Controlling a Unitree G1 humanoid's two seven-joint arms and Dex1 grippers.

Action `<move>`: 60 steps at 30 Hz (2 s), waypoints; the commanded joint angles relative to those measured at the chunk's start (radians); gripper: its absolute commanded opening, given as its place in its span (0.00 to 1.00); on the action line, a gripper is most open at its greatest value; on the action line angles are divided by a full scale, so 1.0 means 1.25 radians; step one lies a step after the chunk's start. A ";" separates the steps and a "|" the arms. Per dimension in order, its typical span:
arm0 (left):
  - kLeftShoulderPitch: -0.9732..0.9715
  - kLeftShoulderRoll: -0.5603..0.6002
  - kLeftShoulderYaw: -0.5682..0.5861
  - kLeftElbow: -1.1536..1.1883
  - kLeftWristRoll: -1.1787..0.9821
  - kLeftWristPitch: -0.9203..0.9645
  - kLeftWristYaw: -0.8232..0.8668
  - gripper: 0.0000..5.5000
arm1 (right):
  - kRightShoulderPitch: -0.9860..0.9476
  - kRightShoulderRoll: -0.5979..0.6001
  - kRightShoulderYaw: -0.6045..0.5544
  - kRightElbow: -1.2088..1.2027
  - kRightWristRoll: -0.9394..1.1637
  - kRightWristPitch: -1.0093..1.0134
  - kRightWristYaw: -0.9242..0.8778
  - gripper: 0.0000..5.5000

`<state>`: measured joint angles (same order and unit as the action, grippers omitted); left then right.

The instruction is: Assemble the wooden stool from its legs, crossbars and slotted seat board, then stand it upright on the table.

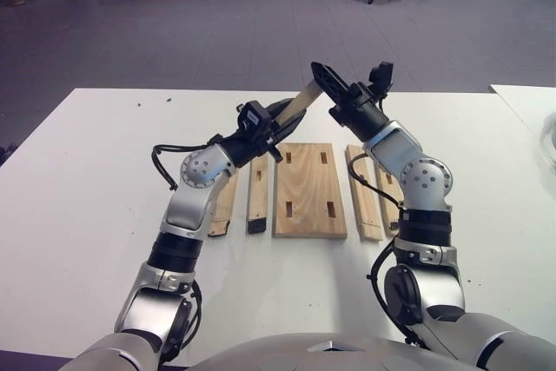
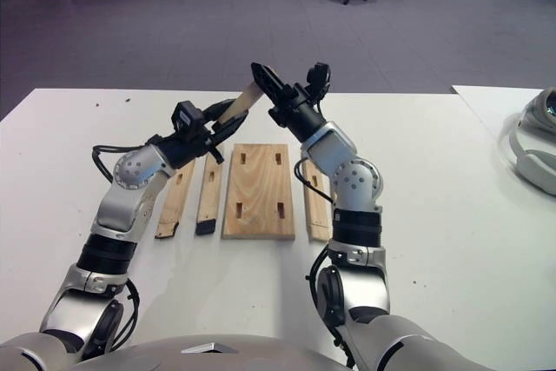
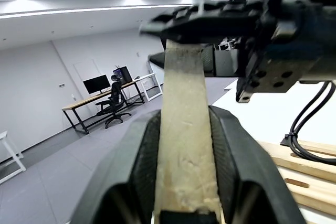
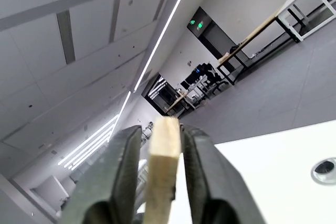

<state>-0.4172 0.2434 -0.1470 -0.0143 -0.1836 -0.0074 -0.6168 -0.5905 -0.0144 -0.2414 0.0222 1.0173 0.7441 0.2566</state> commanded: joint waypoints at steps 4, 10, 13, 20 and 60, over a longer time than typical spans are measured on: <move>0.008 0.018 -0.005 -0.005 0.025 0.005 0.001 0.30 | 0.057 -0.010 -0.008 -0.046 0.002 0.017 -0.025 0.08; 0.099 0.045 0.053 -0.008 0.020 0.055 0.041 0.51 | 0.285 -0.080 -0.086 -0.149 -0.139 -0.124 -0.052 0.08; 0.121 0.029 0.078 -0.021 0.013 0.075 0.077 0.59 | 0.345 -0.084 -0.075 -0.124 -0.212 -0.184 -0.044 0.08; 0.115 0.019 0.102 -0.009 0.014 0.092 0.114 0.60 | 0.363 -0.059 -0.060 -0.064 -0.303 -0.314 -0.030 0.08; 0.121 0.000 0.121 0.008 0.029 0.080 0.151 0.60 | 0.377 -0.278 0.208 -0.148 -0.598 0.013 0.024 0.50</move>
<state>-0.2596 0.2455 0.0040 -0.0109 -0.1532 0.0958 -0.4422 -0.1155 -0.3263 -0.0059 -0.1427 0.3017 0.6882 0.2929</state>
